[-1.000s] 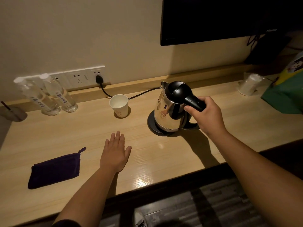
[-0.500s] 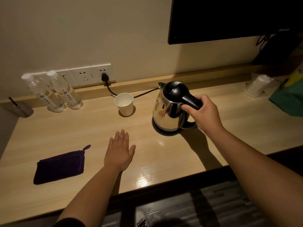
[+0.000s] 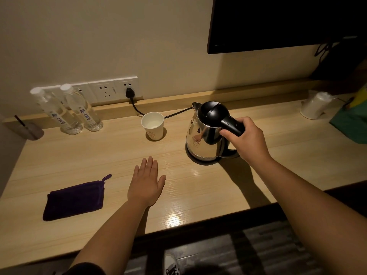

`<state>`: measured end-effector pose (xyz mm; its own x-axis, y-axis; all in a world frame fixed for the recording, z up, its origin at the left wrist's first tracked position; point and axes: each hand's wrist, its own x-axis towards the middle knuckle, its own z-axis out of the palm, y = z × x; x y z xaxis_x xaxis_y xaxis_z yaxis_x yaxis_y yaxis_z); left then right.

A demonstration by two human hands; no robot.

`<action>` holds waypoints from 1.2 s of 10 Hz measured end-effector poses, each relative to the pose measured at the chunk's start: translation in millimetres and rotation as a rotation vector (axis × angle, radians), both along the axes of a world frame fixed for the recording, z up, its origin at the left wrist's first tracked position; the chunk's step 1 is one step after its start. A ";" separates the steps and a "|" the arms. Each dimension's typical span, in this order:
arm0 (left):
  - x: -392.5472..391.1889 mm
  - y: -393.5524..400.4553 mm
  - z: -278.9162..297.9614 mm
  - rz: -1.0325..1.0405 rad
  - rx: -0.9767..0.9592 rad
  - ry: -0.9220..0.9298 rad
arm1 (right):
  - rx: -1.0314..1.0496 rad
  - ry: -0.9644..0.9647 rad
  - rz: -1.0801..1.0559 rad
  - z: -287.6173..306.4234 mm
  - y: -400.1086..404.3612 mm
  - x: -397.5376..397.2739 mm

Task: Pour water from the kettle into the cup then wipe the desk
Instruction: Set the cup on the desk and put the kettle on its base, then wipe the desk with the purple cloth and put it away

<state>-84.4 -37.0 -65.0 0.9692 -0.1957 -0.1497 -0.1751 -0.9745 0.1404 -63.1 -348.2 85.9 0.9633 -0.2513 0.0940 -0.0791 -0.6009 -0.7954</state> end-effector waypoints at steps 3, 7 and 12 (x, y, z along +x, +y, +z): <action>1.0 0.1 -1.8 0.000 0.001 -0.004 | -0.038 0.005 0.009 -1.6 -0.1 1.8; 0.9 -0.1 2.3 -0.005 0.012 0.017 | -0.169 -0.038 0.036 1.4 1.7 0.5; -70.6 28.5 59.5 0.212 0.059 0.012 | -0.834 -0.088 0.619 -19.3 105.5 -59.4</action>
<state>-155.0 -8.5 -5.5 0.9857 0.0223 -0.1670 0.0365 -0.9959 0.0825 -122.5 -242.7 66.6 0.8831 0.4610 0.0871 0.4681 -0.8783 -0.0975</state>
